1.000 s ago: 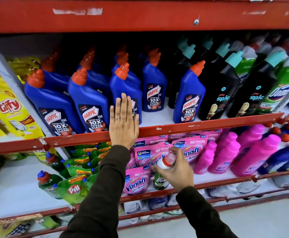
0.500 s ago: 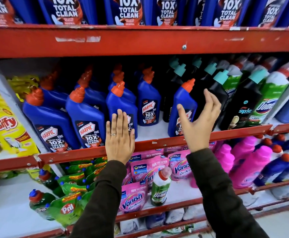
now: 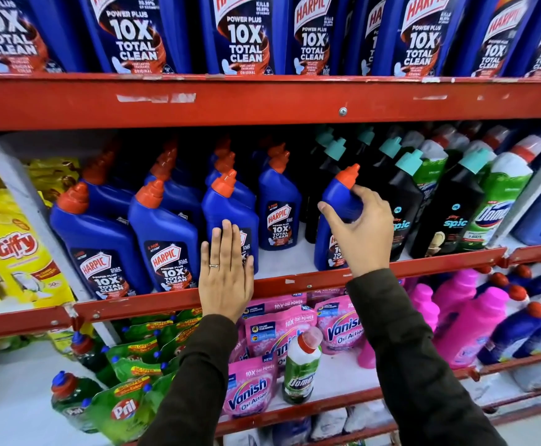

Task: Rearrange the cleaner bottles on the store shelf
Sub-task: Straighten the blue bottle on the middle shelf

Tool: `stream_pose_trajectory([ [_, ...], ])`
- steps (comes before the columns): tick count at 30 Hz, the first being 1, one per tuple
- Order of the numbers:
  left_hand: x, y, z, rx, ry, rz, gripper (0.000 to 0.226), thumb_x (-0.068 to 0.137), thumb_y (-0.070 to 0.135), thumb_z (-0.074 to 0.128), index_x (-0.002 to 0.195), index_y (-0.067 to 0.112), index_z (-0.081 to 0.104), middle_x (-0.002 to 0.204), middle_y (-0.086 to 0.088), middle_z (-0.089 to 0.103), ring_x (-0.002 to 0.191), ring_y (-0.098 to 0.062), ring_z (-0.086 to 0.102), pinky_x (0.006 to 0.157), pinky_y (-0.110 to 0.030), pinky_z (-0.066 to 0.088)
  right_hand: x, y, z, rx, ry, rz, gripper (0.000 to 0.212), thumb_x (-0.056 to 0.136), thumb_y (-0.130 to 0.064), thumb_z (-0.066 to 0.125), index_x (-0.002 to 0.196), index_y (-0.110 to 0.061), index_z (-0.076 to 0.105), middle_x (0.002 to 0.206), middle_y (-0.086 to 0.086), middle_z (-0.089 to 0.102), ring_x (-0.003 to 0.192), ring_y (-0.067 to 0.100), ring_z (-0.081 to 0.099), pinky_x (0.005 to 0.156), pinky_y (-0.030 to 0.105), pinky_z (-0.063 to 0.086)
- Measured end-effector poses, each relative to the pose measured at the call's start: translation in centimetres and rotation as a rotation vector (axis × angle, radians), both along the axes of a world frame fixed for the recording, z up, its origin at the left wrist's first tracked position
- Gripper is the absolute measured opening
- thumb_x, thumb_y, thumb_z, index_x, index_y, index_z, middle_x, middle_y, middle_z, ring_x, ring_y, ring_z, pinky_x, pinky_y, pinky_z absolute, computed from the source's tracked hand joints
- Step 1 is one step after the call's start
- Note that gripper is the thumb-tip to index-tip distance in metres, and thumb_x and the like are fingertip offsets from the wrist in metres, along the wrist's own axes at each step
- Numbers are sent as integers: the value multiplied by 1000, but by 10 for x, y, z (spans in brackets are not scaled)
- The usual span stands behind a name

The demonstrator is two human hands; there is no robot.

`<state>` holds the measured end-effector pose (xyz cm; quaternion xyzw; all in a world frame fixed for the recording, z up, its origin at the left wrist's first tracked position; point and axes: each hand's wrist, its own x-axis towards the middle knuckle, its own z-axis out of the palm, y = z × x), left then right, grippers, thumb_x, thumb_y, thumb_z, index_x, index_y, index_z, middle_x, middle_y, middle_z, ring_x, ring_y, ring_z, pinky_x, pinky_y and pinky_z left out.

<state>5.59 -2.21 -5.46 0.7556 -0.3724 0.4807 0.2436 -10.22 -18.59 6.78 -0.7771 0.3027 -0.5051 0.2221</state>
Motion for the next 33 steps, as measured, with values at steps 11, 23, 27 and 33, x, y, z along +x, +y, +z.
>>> stream_pose_trajectory([
  [11,1,0,-1,5,-1,12,78,104,31,35,164,8,-9,172,-7,-16,160,-20,-11,131,-39,-4,39,57,3,-128,18,19,60,77,-66,76,118,-21,68,111,-7,72,104,16,62,82,30,50],
  [23,-1,-1,0,-1,-9,13,75,105,30,34,164,8,-5,172,-7,-14,160,-20,-10,131,-39,-4,25,45,5,-113,-86,86,67,78,-68,74,126,-21,65,122,-8,67,111,14,57,95,27,48],
  [27,-1,-1,-1,18,-2,34,75,105,30,32,164,6,-7,172,-8,-15,160,-21,-12,131,-39,-6,-2,11,20,-165,-254,-40,48,92,-49,69,126,-16,63,124,1,64,111,20,55,98,29,44],
  [33,-2,-1,1,23,-15,49,77,104,30,33,163,5,-7,171,-9,-17,159,-21,-14,130,-40,-6,-40,-71,31,-75,-194,-409,52,93,-42,62,132,-8,56,131,17,55,118,39,50,102,41,35],
])
